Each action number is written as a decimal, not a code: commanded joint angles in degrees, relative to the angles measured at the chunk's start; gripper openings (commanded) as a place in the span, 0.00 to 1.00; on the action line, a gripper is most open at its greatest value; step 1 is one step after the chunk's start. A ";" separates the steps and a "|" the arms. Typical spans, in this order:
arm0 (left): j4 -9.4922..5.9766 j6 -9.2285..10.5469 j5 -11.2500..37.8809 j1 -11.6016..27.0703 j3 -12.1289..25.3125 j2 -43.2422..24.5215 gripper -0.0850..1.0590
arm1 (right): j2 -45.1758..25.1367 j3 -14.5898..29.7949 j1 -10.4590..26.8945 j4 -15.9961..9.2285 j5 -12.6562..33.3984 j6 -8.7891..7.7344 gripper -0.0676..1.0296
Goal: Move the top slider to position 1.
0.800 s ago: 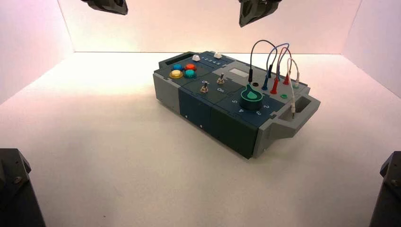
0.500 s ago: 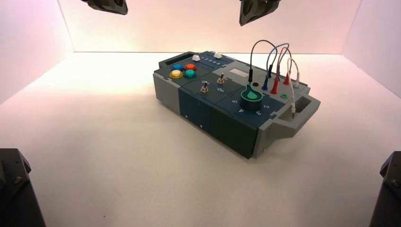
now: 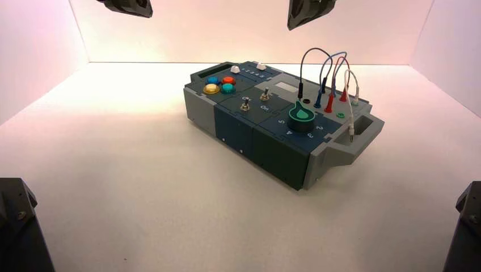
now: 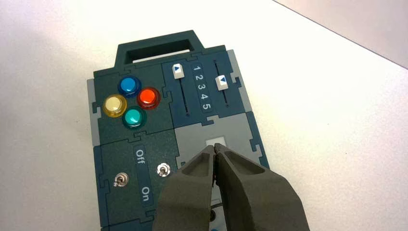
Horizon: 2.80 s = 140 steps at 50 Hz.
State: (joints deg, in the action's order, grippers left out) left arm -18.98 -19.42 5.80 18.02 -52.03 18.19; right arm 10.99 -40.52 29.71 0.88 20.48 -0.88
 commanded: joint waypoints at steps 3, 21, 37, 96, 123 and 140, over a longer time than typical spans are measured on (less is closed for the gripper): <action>0.18 -0.44 -0.44 -0.09 0.97 1.05 0.05 | 1.41 0.70 -0.18 -0.09 0.09 0.09 0.04; 0.18 -0.44 -0.26 -0.09 0.97 1.58 0.05 | 0.79 0.35 -0.18 0.00 0.53 0.00 0.04; 0.18 -0.44 0.35 -0.09 0.18 4.48 0.05 | -4.57 3.25 -0.18 0.62 -1.23 -0.26 0.04; 0.18 -1.05 0.62 -0.97 1.49 4.57 0.05 | -22.68 20.48 -2.99 1.93 0.97 -0.70 0.04; 0.18 -1.05 0.70 -0.97 1.58 3.96 0.05 | -25.66 22.41 -3.52 1.49 4.13 -0.35 0.04; 0.18 -1.05 0.70 -0.97 1.67 3.34 0.05 | -25.84 21.80 -3.52 0.35 4.66 -0.18 0.04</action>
State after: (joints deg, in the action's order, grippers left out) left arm -18.98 -20.21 6.77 17.31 -52.12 21.09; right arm -15.82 -19.42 26.37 1.76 25.40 -1.14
